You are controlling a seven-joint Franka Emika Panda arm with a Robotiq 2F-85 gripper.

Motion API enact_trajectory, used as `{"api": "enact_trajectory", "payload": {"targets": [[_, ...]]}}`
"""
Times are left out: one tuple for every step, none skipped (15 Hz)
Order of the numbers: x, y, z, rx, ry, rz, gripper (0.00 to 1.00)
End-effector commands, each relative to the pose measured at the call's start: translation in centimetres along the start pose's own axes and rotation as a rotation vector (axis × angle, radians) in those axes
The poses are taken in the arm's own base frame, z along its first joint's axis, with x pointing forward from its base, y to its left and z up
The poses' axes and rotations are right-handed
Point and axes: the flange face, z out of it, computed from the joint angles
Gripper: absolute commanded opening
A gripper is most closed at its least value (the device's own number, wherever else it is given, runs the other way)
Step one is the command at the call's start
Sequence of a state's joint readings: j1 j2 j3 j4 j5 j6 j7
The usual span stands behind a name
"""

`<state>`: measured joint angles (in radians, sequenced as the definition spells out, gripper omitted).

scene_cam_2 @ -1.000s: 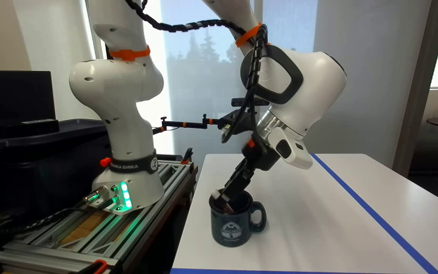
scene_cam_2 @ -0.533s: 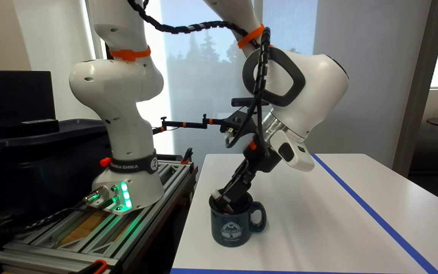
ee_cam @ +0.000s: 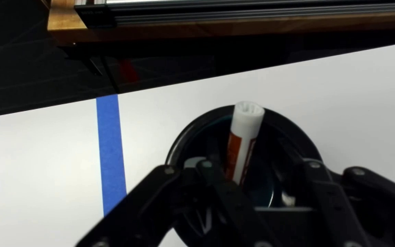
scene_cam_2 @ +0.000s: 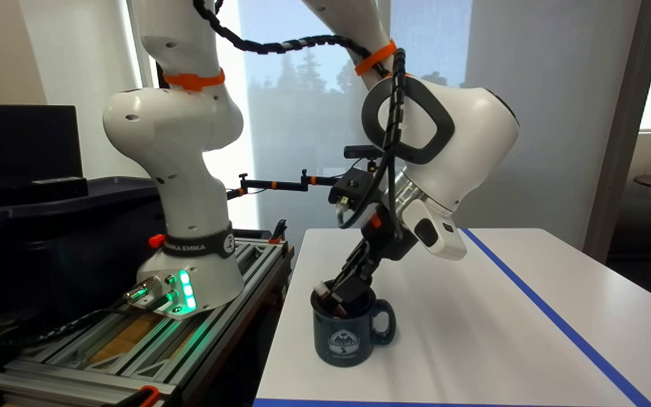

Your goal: Remove the marker from the mug cup

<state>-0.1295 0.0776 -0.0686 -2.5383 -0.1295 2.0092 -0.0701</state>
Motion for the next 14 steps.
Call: {"api": "enact_trajectory", "payload": {"targets": [[0.4,-0.2,0.0,0.012,0.006,-0.024,0.38],[0.5,-0.2,0.1,0.013,0.006,-0.027,0.41],[0.5,-0.2,0.2,0.012,0.006,-0.032,0.37],[0.6,-0.2,0.4,0.011,0.001,-0.036,0.39],[0.7,-0.3,0.5,0.010,-0.001,-0.039,0.33],[0.8,-0.3,0.6,0.010,-0.004,-0.040,0.23],[0.7,-0.3,0.7,0.008,-0.002,-0.044,0.05],[0.6,-0.3,0.6,0.007,0.001,-0.047,0.00],[0.2,-0.3,0.4,0.005,0.006,-0.046,0.04],[-0.1,-0.4,0.2,0.007,0.006,-0.041,0.05],[-0.5,-0.4,0.0,0.005,-0.001,-0.040,0.05],[-1.0,-0.4,-0.2,0.000,-0.011,-0.041,0.05],[-1.7,-0.4,-0.4,0.000,-0.024,-0.045,0.05],[-2.1,-0.4,-0.5,0.002,-0.035,-0.049,0.05]]}}
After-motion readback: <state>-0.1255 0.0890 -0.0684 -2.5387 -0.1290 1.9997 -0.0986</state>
